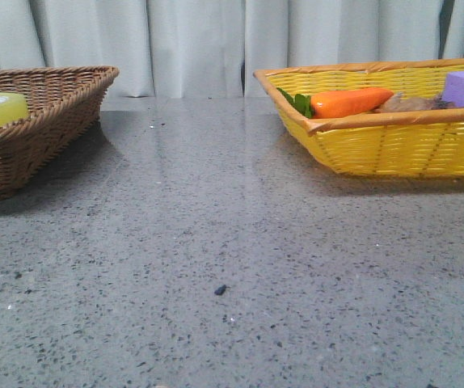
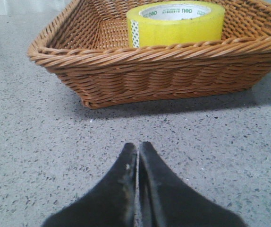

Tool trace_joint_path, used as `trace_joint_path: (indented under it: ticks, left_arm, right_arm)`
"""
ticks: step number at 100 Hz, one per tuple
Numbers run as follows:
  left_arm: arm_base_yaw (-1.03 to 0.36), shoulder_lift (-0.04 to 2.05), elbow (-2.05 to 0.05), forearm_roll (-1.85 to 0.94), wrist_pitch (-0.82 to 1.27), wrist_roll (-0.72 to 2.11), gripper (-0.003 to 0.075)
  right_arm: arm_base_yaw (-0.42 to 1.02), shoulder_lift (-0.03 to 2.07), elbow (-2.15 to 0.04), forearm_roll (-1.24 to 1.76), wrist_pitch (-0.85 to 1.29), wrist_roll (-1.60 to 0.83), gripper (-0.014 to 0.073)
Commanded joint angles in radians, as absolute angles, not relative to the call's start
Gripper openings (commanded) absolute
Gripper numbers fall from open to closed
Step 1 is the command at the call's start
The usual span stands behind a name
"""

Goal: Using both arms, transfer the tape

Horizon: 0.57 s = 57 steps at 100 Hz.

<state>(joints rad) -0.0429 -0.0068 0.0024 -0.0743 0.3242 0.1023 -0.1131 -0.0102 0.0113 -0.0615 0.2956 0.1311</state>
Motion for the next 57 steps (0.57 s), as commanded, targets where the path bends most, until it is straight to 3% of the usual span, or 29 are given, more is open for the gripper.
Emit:
trace_joint_path:
  ticks: [1,57]
  left_arm:
    - [-0.042,-0.036,0.012,-0.078,0.259,0.091,-0.0021]
    - [-0.042,-0.036,0.012,-0.078,0.259,0.091,-0.0021]
  right_arm:
    - [-0.117,-0.030,0.031,-0.078,0.300,0.132,-0.0074]
    - [-0.117,-0.030,0.031,-0.078,0.313,0.132,-0.0074]
